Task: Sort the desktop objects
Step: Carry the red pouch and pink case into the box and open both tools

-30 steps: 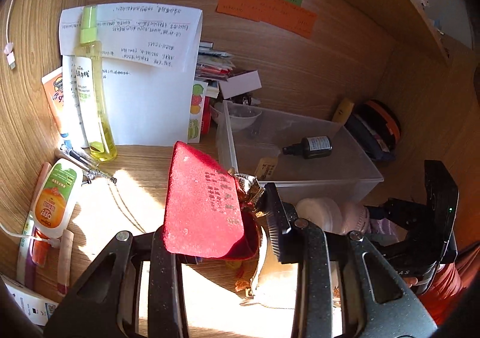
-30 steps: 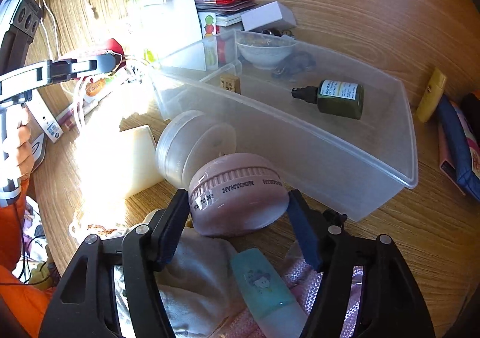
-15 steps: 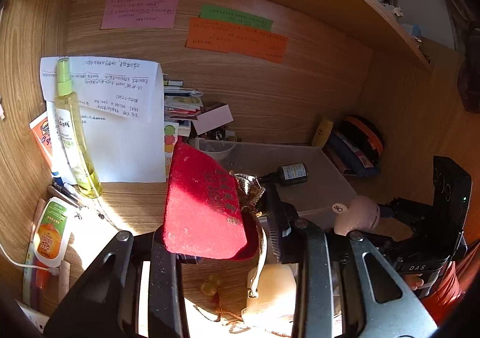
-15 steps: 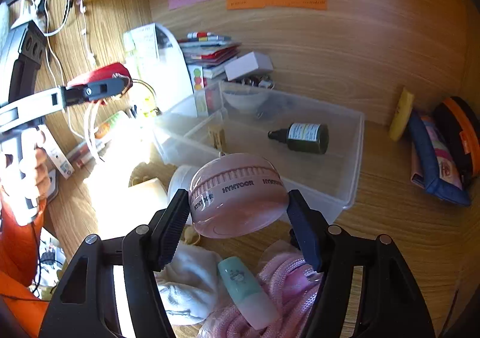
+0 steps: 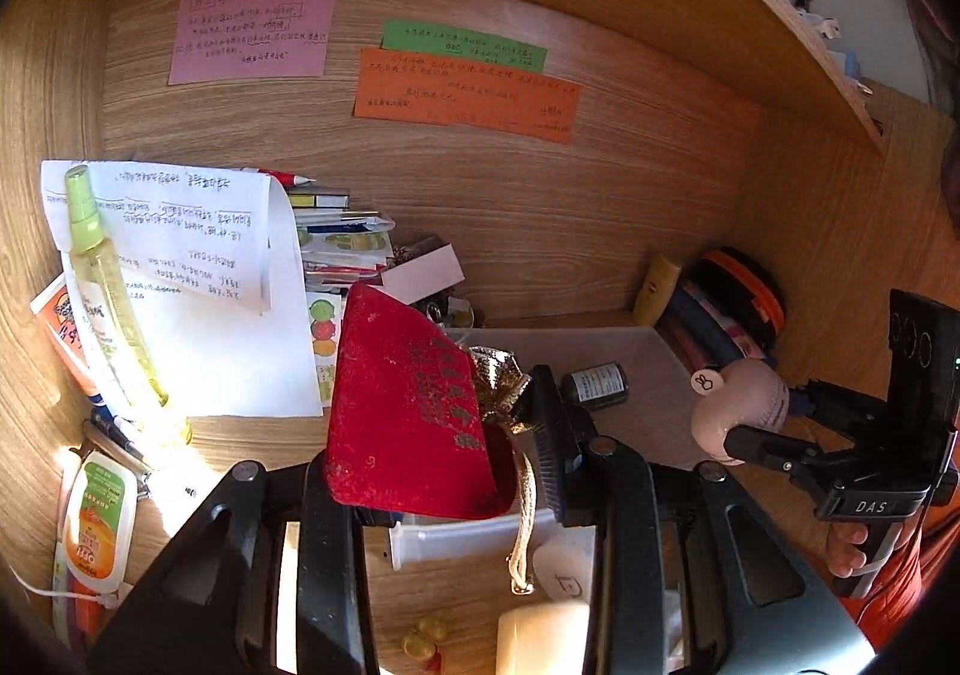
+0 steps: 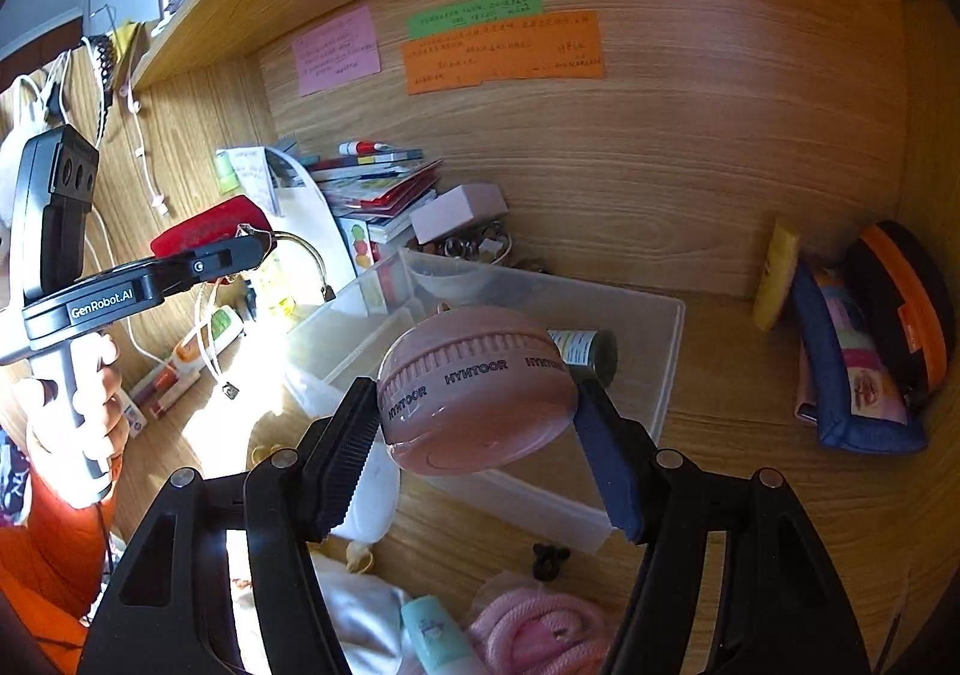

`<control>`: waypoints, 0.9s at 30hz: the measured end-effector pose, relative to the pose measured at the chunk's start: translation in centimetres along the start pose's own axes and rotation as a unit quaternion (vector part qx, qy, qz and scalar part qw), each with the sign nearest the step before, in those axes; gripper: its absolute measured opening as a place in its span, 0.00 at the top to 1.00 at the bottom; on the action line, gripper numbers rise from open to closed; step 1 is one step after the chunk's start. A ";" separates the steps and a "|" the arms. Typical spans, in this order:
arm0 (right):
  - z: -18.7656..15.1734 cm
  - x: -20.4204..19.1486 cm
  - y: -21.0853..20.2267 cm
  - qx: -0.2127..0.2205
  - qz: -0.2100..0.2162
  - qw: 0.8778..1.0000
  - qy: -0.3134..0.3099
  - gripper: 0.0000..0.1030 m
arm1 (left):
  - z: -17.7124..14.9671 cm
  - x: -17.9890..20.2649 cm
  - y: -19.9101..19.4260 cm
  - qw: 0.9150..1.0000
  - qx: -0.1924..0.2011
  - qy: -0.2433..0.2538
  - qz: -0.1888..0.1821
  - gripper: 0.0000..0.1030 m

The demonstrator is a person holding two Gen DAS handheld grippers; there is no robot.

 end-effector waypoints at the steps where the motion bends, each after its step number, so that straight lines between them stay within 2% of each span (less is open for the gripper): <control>1: 0.2 0.2 0.4 -0.002 0.001 1.000 0.003 0.39 | 0.2 -0.1 0.4 1.000 -0.002 -0.001 -0.001 0.68; 11: 1.8 0.7 2.8 -0.013 0.006 1.000 -0.008 0.39 | 0.9 -1.3 5.1 0.999 -0.038 -0.004 0.004 0.68; 17: 1.2 1.7 5.4 -0.037 0.026 0.999 0.016 0.39 | -0.4 -1.8 7.9 0.998 -0.070 -0.002 0.012 0.68; 27: 0.1 3.2 8.1 -0.081 0.022 0.996 0.031 0.39 | -2.4 -0.6 10.4 0.993 -0.113 0.036 -0.004 0.68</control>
Point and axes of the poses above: each gripper's, at about its wrist camera, not at the fingertips, and y roughly the way its jaws point, x to its right, z to its top, the point moved 1 cm from there along y, roughly the way its jaws point, and after that the axes turned 5 degrees about y, right-handed, at the moved point
